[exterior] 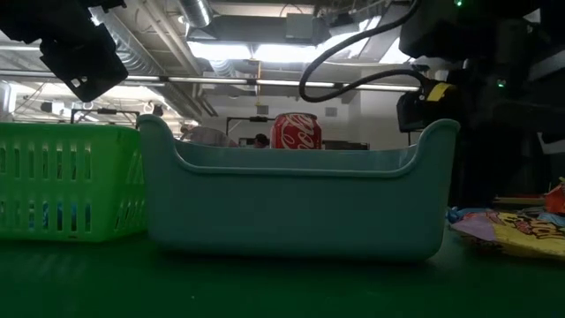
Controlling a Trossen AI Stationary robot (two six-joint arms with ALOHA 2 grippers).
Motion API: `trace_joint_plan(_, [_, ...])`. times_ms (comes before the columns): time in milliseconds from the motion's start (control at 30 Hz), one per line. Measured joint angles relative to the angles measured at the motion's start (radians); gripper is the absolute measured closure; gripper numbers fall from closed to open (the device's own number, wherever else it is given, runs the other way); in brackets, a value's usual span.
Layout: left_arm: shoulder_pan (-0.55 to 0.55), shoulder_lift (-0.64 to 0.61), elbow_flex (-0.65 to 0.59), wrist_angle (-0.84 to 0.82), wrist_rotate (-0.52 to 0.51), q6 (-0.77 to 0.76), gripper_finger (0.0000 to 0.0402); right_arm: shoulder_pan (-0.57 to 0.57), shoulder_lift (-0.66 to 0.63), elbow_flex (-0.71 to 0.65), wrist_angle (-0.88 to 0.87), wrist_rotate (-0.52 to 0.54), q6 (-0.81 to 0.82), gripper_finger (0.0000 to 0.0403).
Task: Sort candy
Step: Put the blue candy into the green bin
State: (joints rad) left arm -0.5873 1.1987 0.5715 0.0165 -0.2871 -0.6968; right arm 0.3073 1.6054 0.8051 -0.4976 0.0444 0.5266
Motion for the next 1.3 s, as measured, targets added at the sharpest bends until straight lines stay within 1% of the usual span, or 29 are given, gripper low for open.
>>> trace_joint_plan(133, [0.000,0.000,0.000,0.000,-0.027,0.000,0.0269,0.000,-0.001,0.011,-0.014,-0.001,-0.001,0.0332])
trace_joint_plan(200, [0.000,0.000,0.000,0.000,-0.046,0.000,0.0269,0.000,0.000,0.030,-0.034,-0.011,-0.007,0.0332])
trace_joint_plan(300, [0.000,0.000,0.000,0.000,-0.077,0.000,0.0269,0.000,0.000,0.080,-0.081,-0.015,-0.017,0.0319])
trace_joint_plan(500, [0.000,0.000,0.000,0.000,-0.129,0.001,0.0269,0.000,0.000,0.221,-0.231,-0.009,-0.086,0.0311])
trace_joint_plan(633, [0.000,0.000,0.000,0.000,-0.163,0.001,0.0269,0.000,0.000,0.337,-0.321,0.023,-0.134,0.0319])
trace_joint_plan(733, [0.000,0.000,0.000,0.002,-0.189,0.021,0.0269,0.000,0.000,0.423,-0.345,0.057,-0.165,0.0322])
trace_joint_plan(800, [0.000,0.000,0.000,0.012,-0.204,0.063,0.0269,0.000,0.000,0.468,-0.321,0.081,-0.195,0.0321])
trace_joint_plan(900, [0.000,0.000,0.000,0.058,-0.229,0.143,0.0269,0.000,0.000,0.511,-0.227,0.122,-0.258,0.0318])
trace_joint_plan(1100, [0.003,0.000,0.000,0.193,-0.303,0.324,0.0269,0.000,-0.001,0.525,0.097,0.189,-0.438,0.0316])
trace_joint_plan(1300, [0.045,0.000,0.000,0.317,-0.308,0.438,0.0269,0.000,-0.001,0.525,0.375,0.207,-0.623,0.0316])
